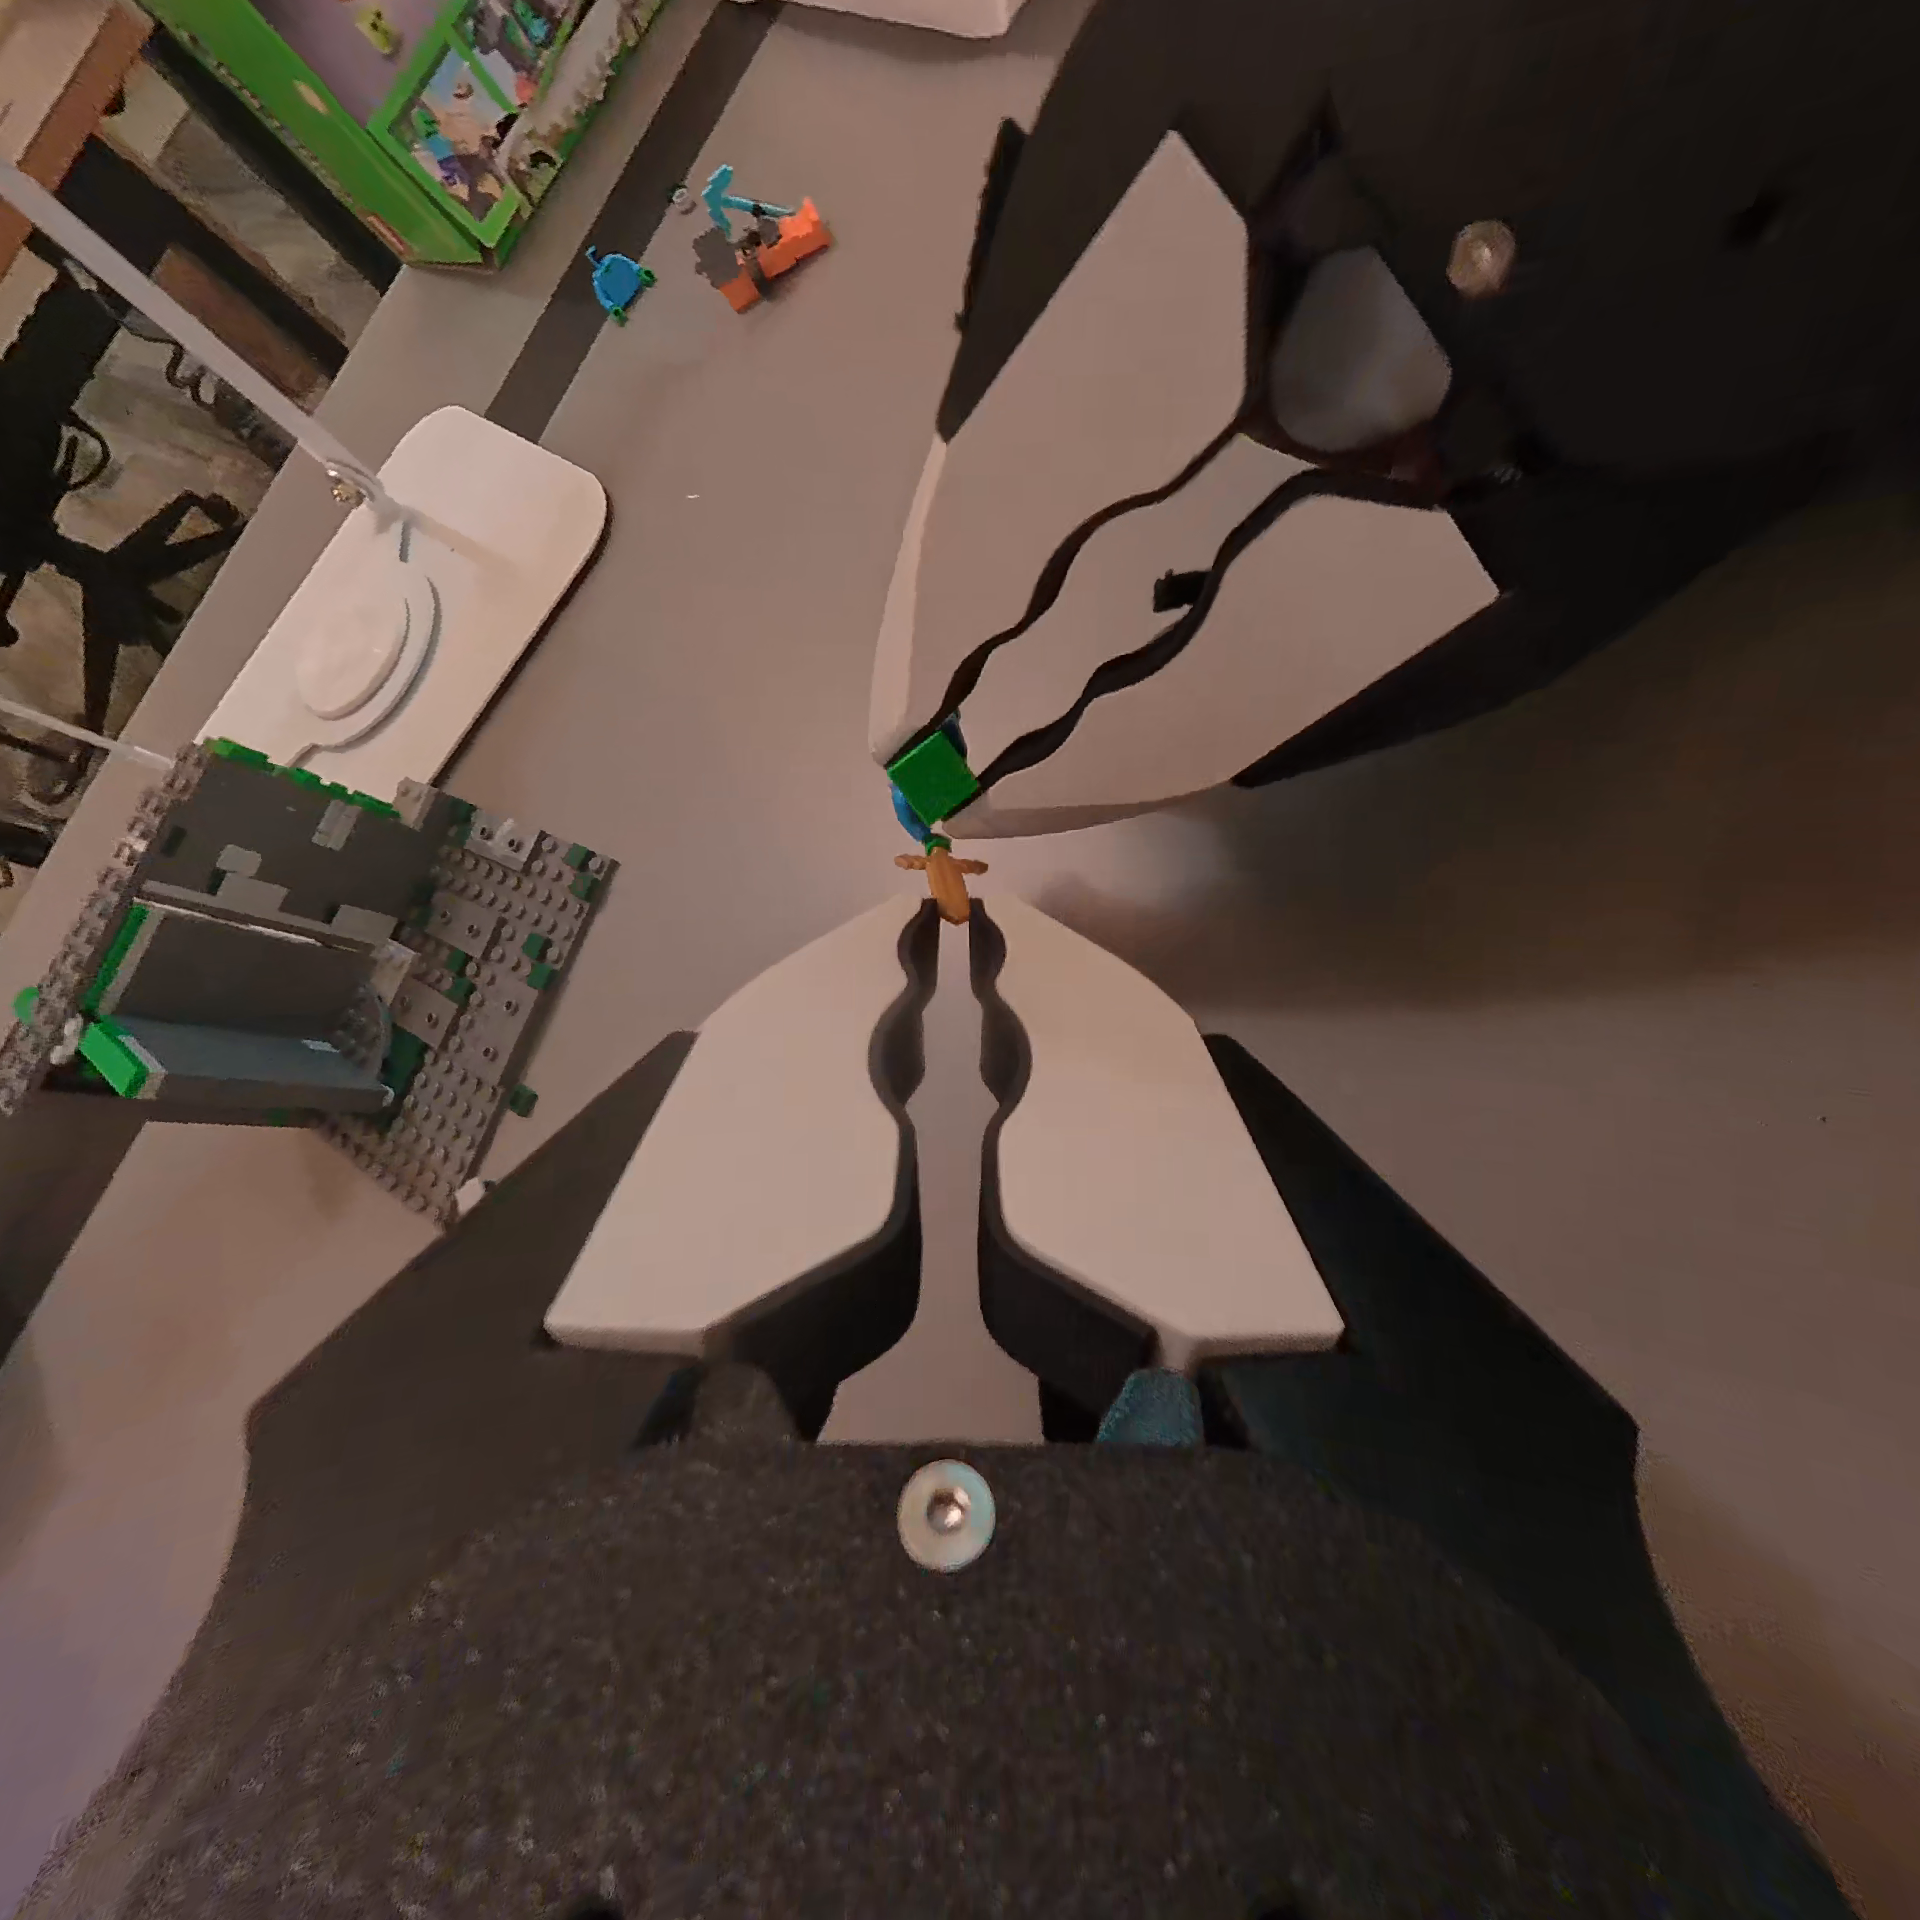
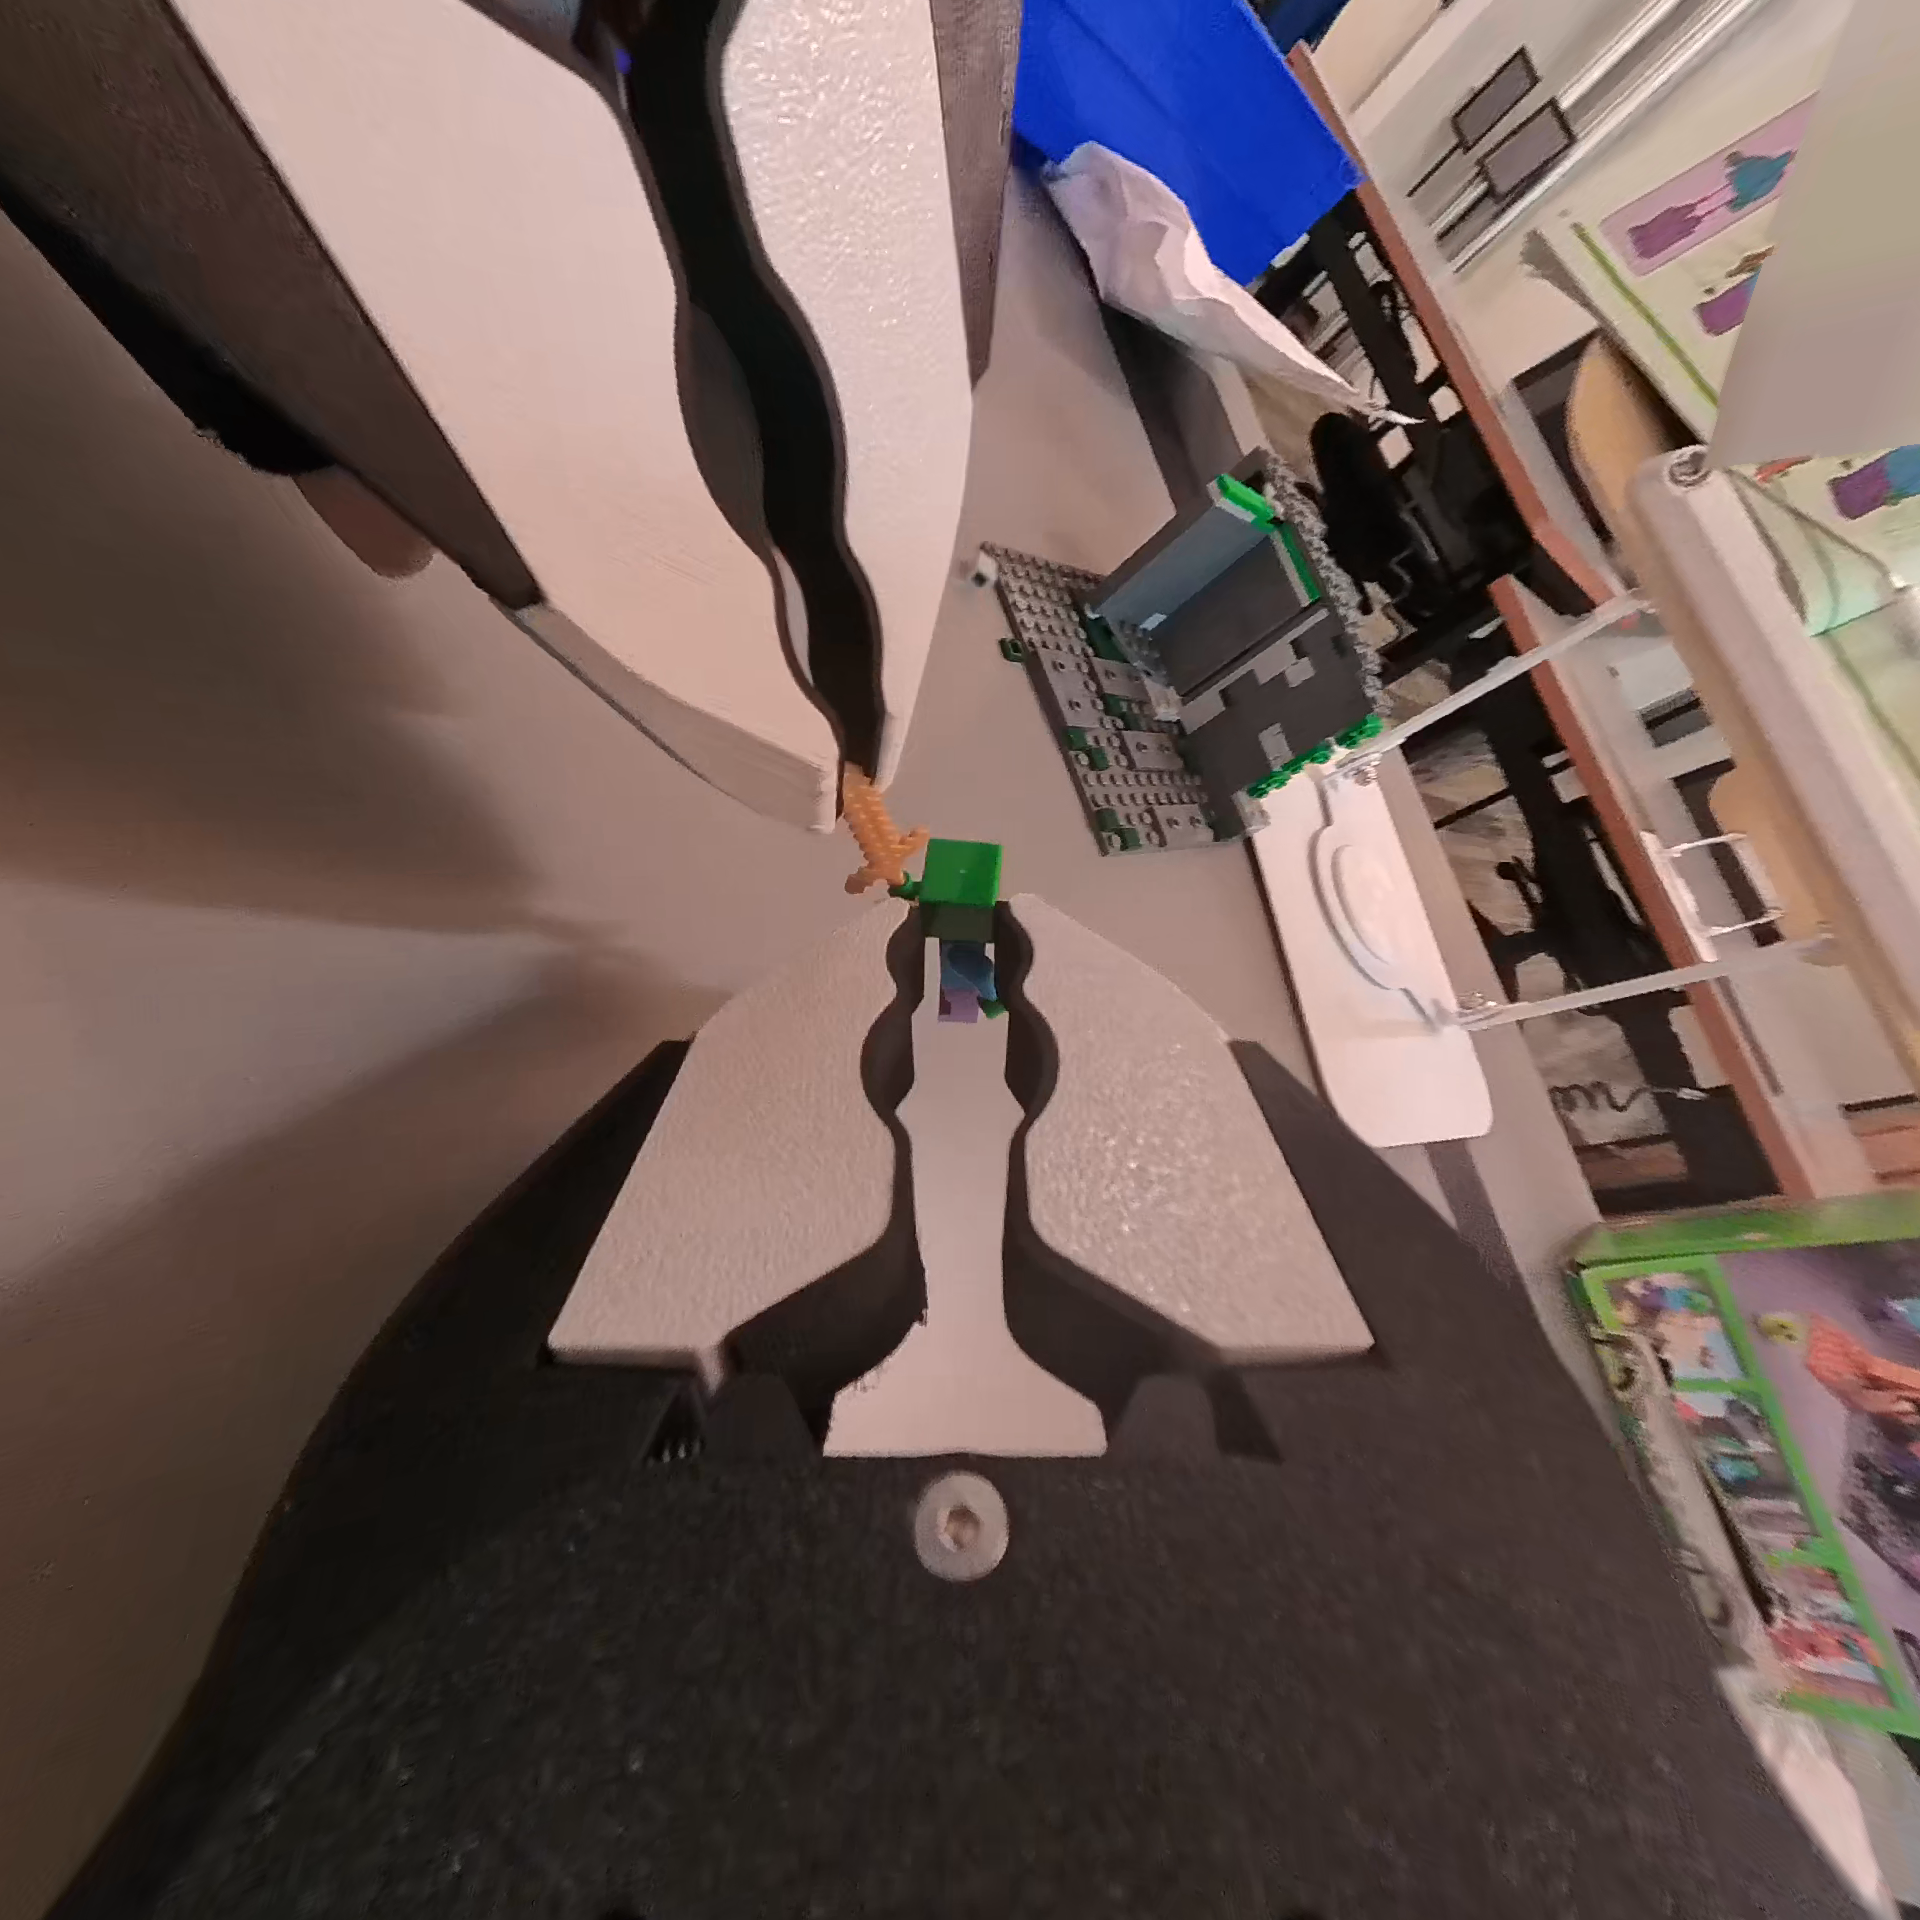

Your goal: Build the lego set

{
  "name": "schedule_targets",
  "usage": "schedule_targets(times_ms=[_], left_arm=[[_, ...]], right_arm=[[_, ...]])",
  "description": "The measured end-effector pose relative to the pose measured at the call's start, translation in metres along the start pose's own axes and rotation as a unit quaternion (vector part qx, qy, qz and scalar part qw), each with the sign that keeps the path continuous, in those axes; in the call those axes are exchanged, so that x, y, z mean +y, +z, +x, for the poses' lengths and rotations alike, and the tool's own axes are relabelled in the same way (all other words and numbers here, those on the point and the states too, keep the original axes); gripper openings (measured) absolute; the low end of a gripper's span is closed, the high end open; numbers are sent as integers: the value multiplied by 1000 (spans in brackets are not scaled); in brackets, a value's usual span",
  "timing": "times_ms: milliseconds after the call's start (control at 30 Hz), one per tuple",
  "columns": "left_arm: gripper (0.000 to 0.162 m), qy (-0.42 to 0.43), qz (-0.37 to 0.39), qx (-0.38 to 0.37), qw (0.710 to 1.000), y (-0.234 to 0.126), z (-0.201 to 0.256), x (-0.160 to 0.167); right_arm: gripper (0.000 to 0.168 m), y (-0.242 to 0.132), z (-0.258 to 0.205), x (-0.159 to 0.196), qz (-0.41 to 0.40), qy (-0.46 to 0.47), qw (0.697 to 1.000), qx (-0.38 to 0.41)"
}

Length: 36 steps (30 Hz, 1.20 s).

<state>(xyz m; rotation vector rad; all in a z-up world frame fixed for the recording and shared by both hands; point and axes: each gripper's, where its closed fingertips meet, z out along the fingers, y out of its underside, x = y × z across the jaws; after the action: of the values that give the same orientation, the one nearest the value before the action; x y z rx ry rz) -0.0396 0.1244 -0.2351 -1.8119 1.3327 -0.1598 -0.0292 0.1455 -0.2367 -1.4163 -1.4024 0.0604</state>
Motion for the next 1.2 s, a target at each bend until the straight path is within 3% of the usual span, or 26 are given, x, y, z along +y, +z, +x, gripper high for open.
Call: schedule_targets(times_ms=[33,700,1200], left_arm=[[5,11,-3,2,1000,0,1,1],[6,130,-33,53,990,-11,20,12],[6,169,-48,80,981,-13,27,16]], right_arm=[[12,0,-2,0,0,5,1000,-9],[12,-3,-29,-3,-6,89,982,-168],[12,-6,-38,-2,-13,90,973,-214]])
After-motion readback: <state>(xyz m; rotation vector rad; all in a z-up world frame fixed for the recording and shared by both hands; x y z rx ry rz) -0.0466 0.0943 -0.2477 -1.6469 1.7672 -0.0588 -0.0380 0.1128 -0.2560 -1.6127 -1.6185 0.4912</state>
